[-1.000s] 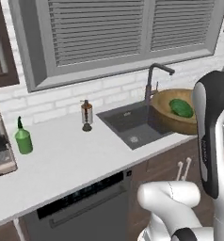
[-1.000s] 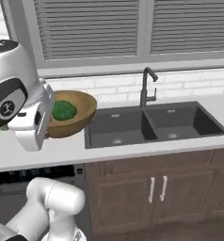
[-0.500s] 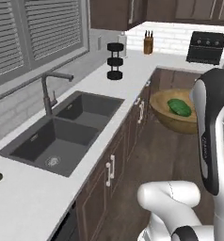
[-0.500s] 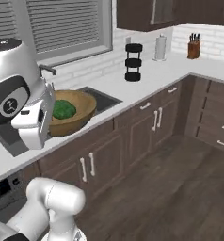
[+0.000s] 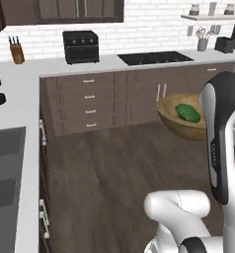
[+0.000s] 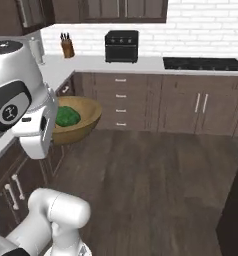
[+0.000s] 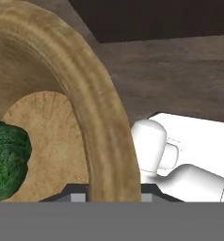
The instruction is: Pick the broccoli from the sink and place it in the bowl. Then pick the bowl and place it in the microwave. Then close the microwave door and press the start button.
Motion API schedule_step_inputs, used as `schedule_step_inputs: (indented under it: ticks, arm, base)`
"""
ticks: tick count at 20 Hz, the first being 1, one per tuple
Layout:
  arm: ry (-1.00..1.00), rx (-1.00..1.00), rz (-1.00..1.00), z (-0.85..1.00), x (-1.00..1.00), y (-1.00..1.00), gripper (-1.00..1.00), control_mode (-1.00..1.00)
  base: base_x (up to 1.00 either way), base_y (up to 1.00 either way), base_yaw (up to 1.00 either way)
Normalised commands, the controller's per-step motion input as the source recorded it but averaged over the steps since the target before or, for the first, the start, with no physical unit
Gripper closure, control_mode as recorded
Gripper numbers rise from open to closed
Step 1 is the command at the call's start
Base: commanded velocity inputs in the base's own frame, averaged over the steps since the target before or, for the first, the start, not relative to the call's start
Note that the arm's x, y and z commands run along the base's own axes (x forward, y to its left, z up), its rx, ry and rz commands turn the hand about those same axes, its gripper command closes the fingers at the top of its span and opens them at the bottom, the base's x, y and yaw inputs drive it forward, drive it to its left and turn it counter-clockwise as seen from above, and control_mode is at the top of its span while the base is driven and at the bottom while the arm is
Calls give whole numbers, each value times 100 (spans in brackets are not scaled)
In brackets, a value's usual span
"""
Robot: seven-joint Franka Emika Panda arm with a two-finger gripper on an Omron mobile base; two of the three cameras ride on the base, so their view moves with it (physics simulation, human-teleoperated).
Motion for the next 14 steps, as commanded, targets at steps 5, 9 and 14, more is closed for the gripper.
schedule_step_inputs:
  ticks: [5,9,14]
  arm:
    - [0,0,0,0,0,0,100,100]
    - [0,0,0,0,0,0,100,100]
    - [0,0,0,0,0,0,100,100]
  base:
    - [0,-3,-97]
    - [0,-2,-95]
    - [0,-3,-95]
